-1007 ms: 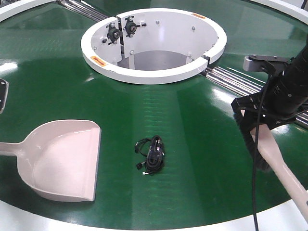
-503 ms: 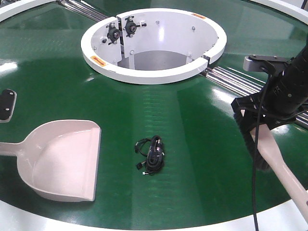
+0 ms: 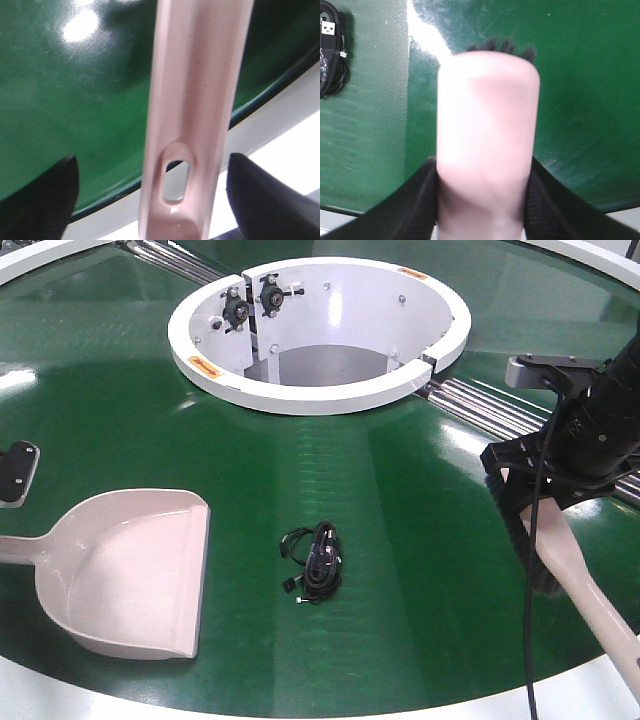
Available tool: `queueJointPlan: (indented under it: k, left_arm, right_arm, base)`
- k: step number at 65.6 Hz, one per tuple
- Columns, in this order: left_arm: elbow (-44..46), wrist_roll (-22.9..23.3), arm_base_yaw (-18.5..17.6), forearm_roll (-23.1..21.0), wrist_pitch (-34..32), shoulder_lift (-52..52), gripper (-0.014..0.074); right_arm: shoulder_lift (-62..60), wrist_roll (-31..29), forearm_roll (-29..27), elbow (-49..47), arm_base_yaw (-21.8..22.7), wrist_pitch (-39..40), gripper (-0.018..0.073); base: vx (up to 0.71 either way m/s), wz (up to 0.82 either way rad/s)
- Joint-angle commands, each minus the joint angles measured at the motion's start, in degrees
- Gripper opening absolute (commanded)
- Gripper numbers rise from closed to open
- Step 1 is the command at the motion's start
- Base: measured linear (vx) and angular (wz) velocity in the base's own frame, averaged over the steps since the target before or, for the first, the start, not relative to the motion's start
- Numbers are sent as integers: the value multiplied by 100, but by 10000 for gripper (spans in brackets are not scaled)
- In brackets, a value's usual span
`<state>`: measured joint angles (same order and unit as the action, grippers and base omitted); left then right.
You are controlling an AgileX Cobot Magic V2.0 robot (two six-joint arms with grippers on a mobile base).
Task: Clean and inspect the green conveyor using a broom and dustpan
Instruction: 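Grasp the pink dustpan handle with the left gripper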
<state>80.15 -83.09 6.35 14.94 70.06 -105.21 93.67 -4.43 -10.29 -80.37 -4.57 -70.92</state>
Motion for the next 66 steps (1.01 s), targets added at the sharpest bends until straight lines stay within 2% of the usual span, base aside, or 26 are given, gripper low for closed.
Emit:
queueJointPlan:
  k: [1, 21, 44, 66]
  left_arm:
    - [165, -62, 4, 84, 210, 267, 454]
    - [165, -62, 4, 77, 210, 267, -10]
    - [176, 119, -133, 80, 215, 462, -8]
    - [176, 865, -534, 61, 215, 565, -8]
  right_arm:
    - [-252, -35, -56, -142, 15, -288, -3]
    - [-252, -35, -56, -142, 15, -288, -3]
    - [-252, -35, -56, -142, 15, -294, -3]
    - [-252, -35, -56, -142, 15, -294, -3]
  base:
    - [0, 0]
    - [0, 0]
    - [0, 0]
    - [0, 0]
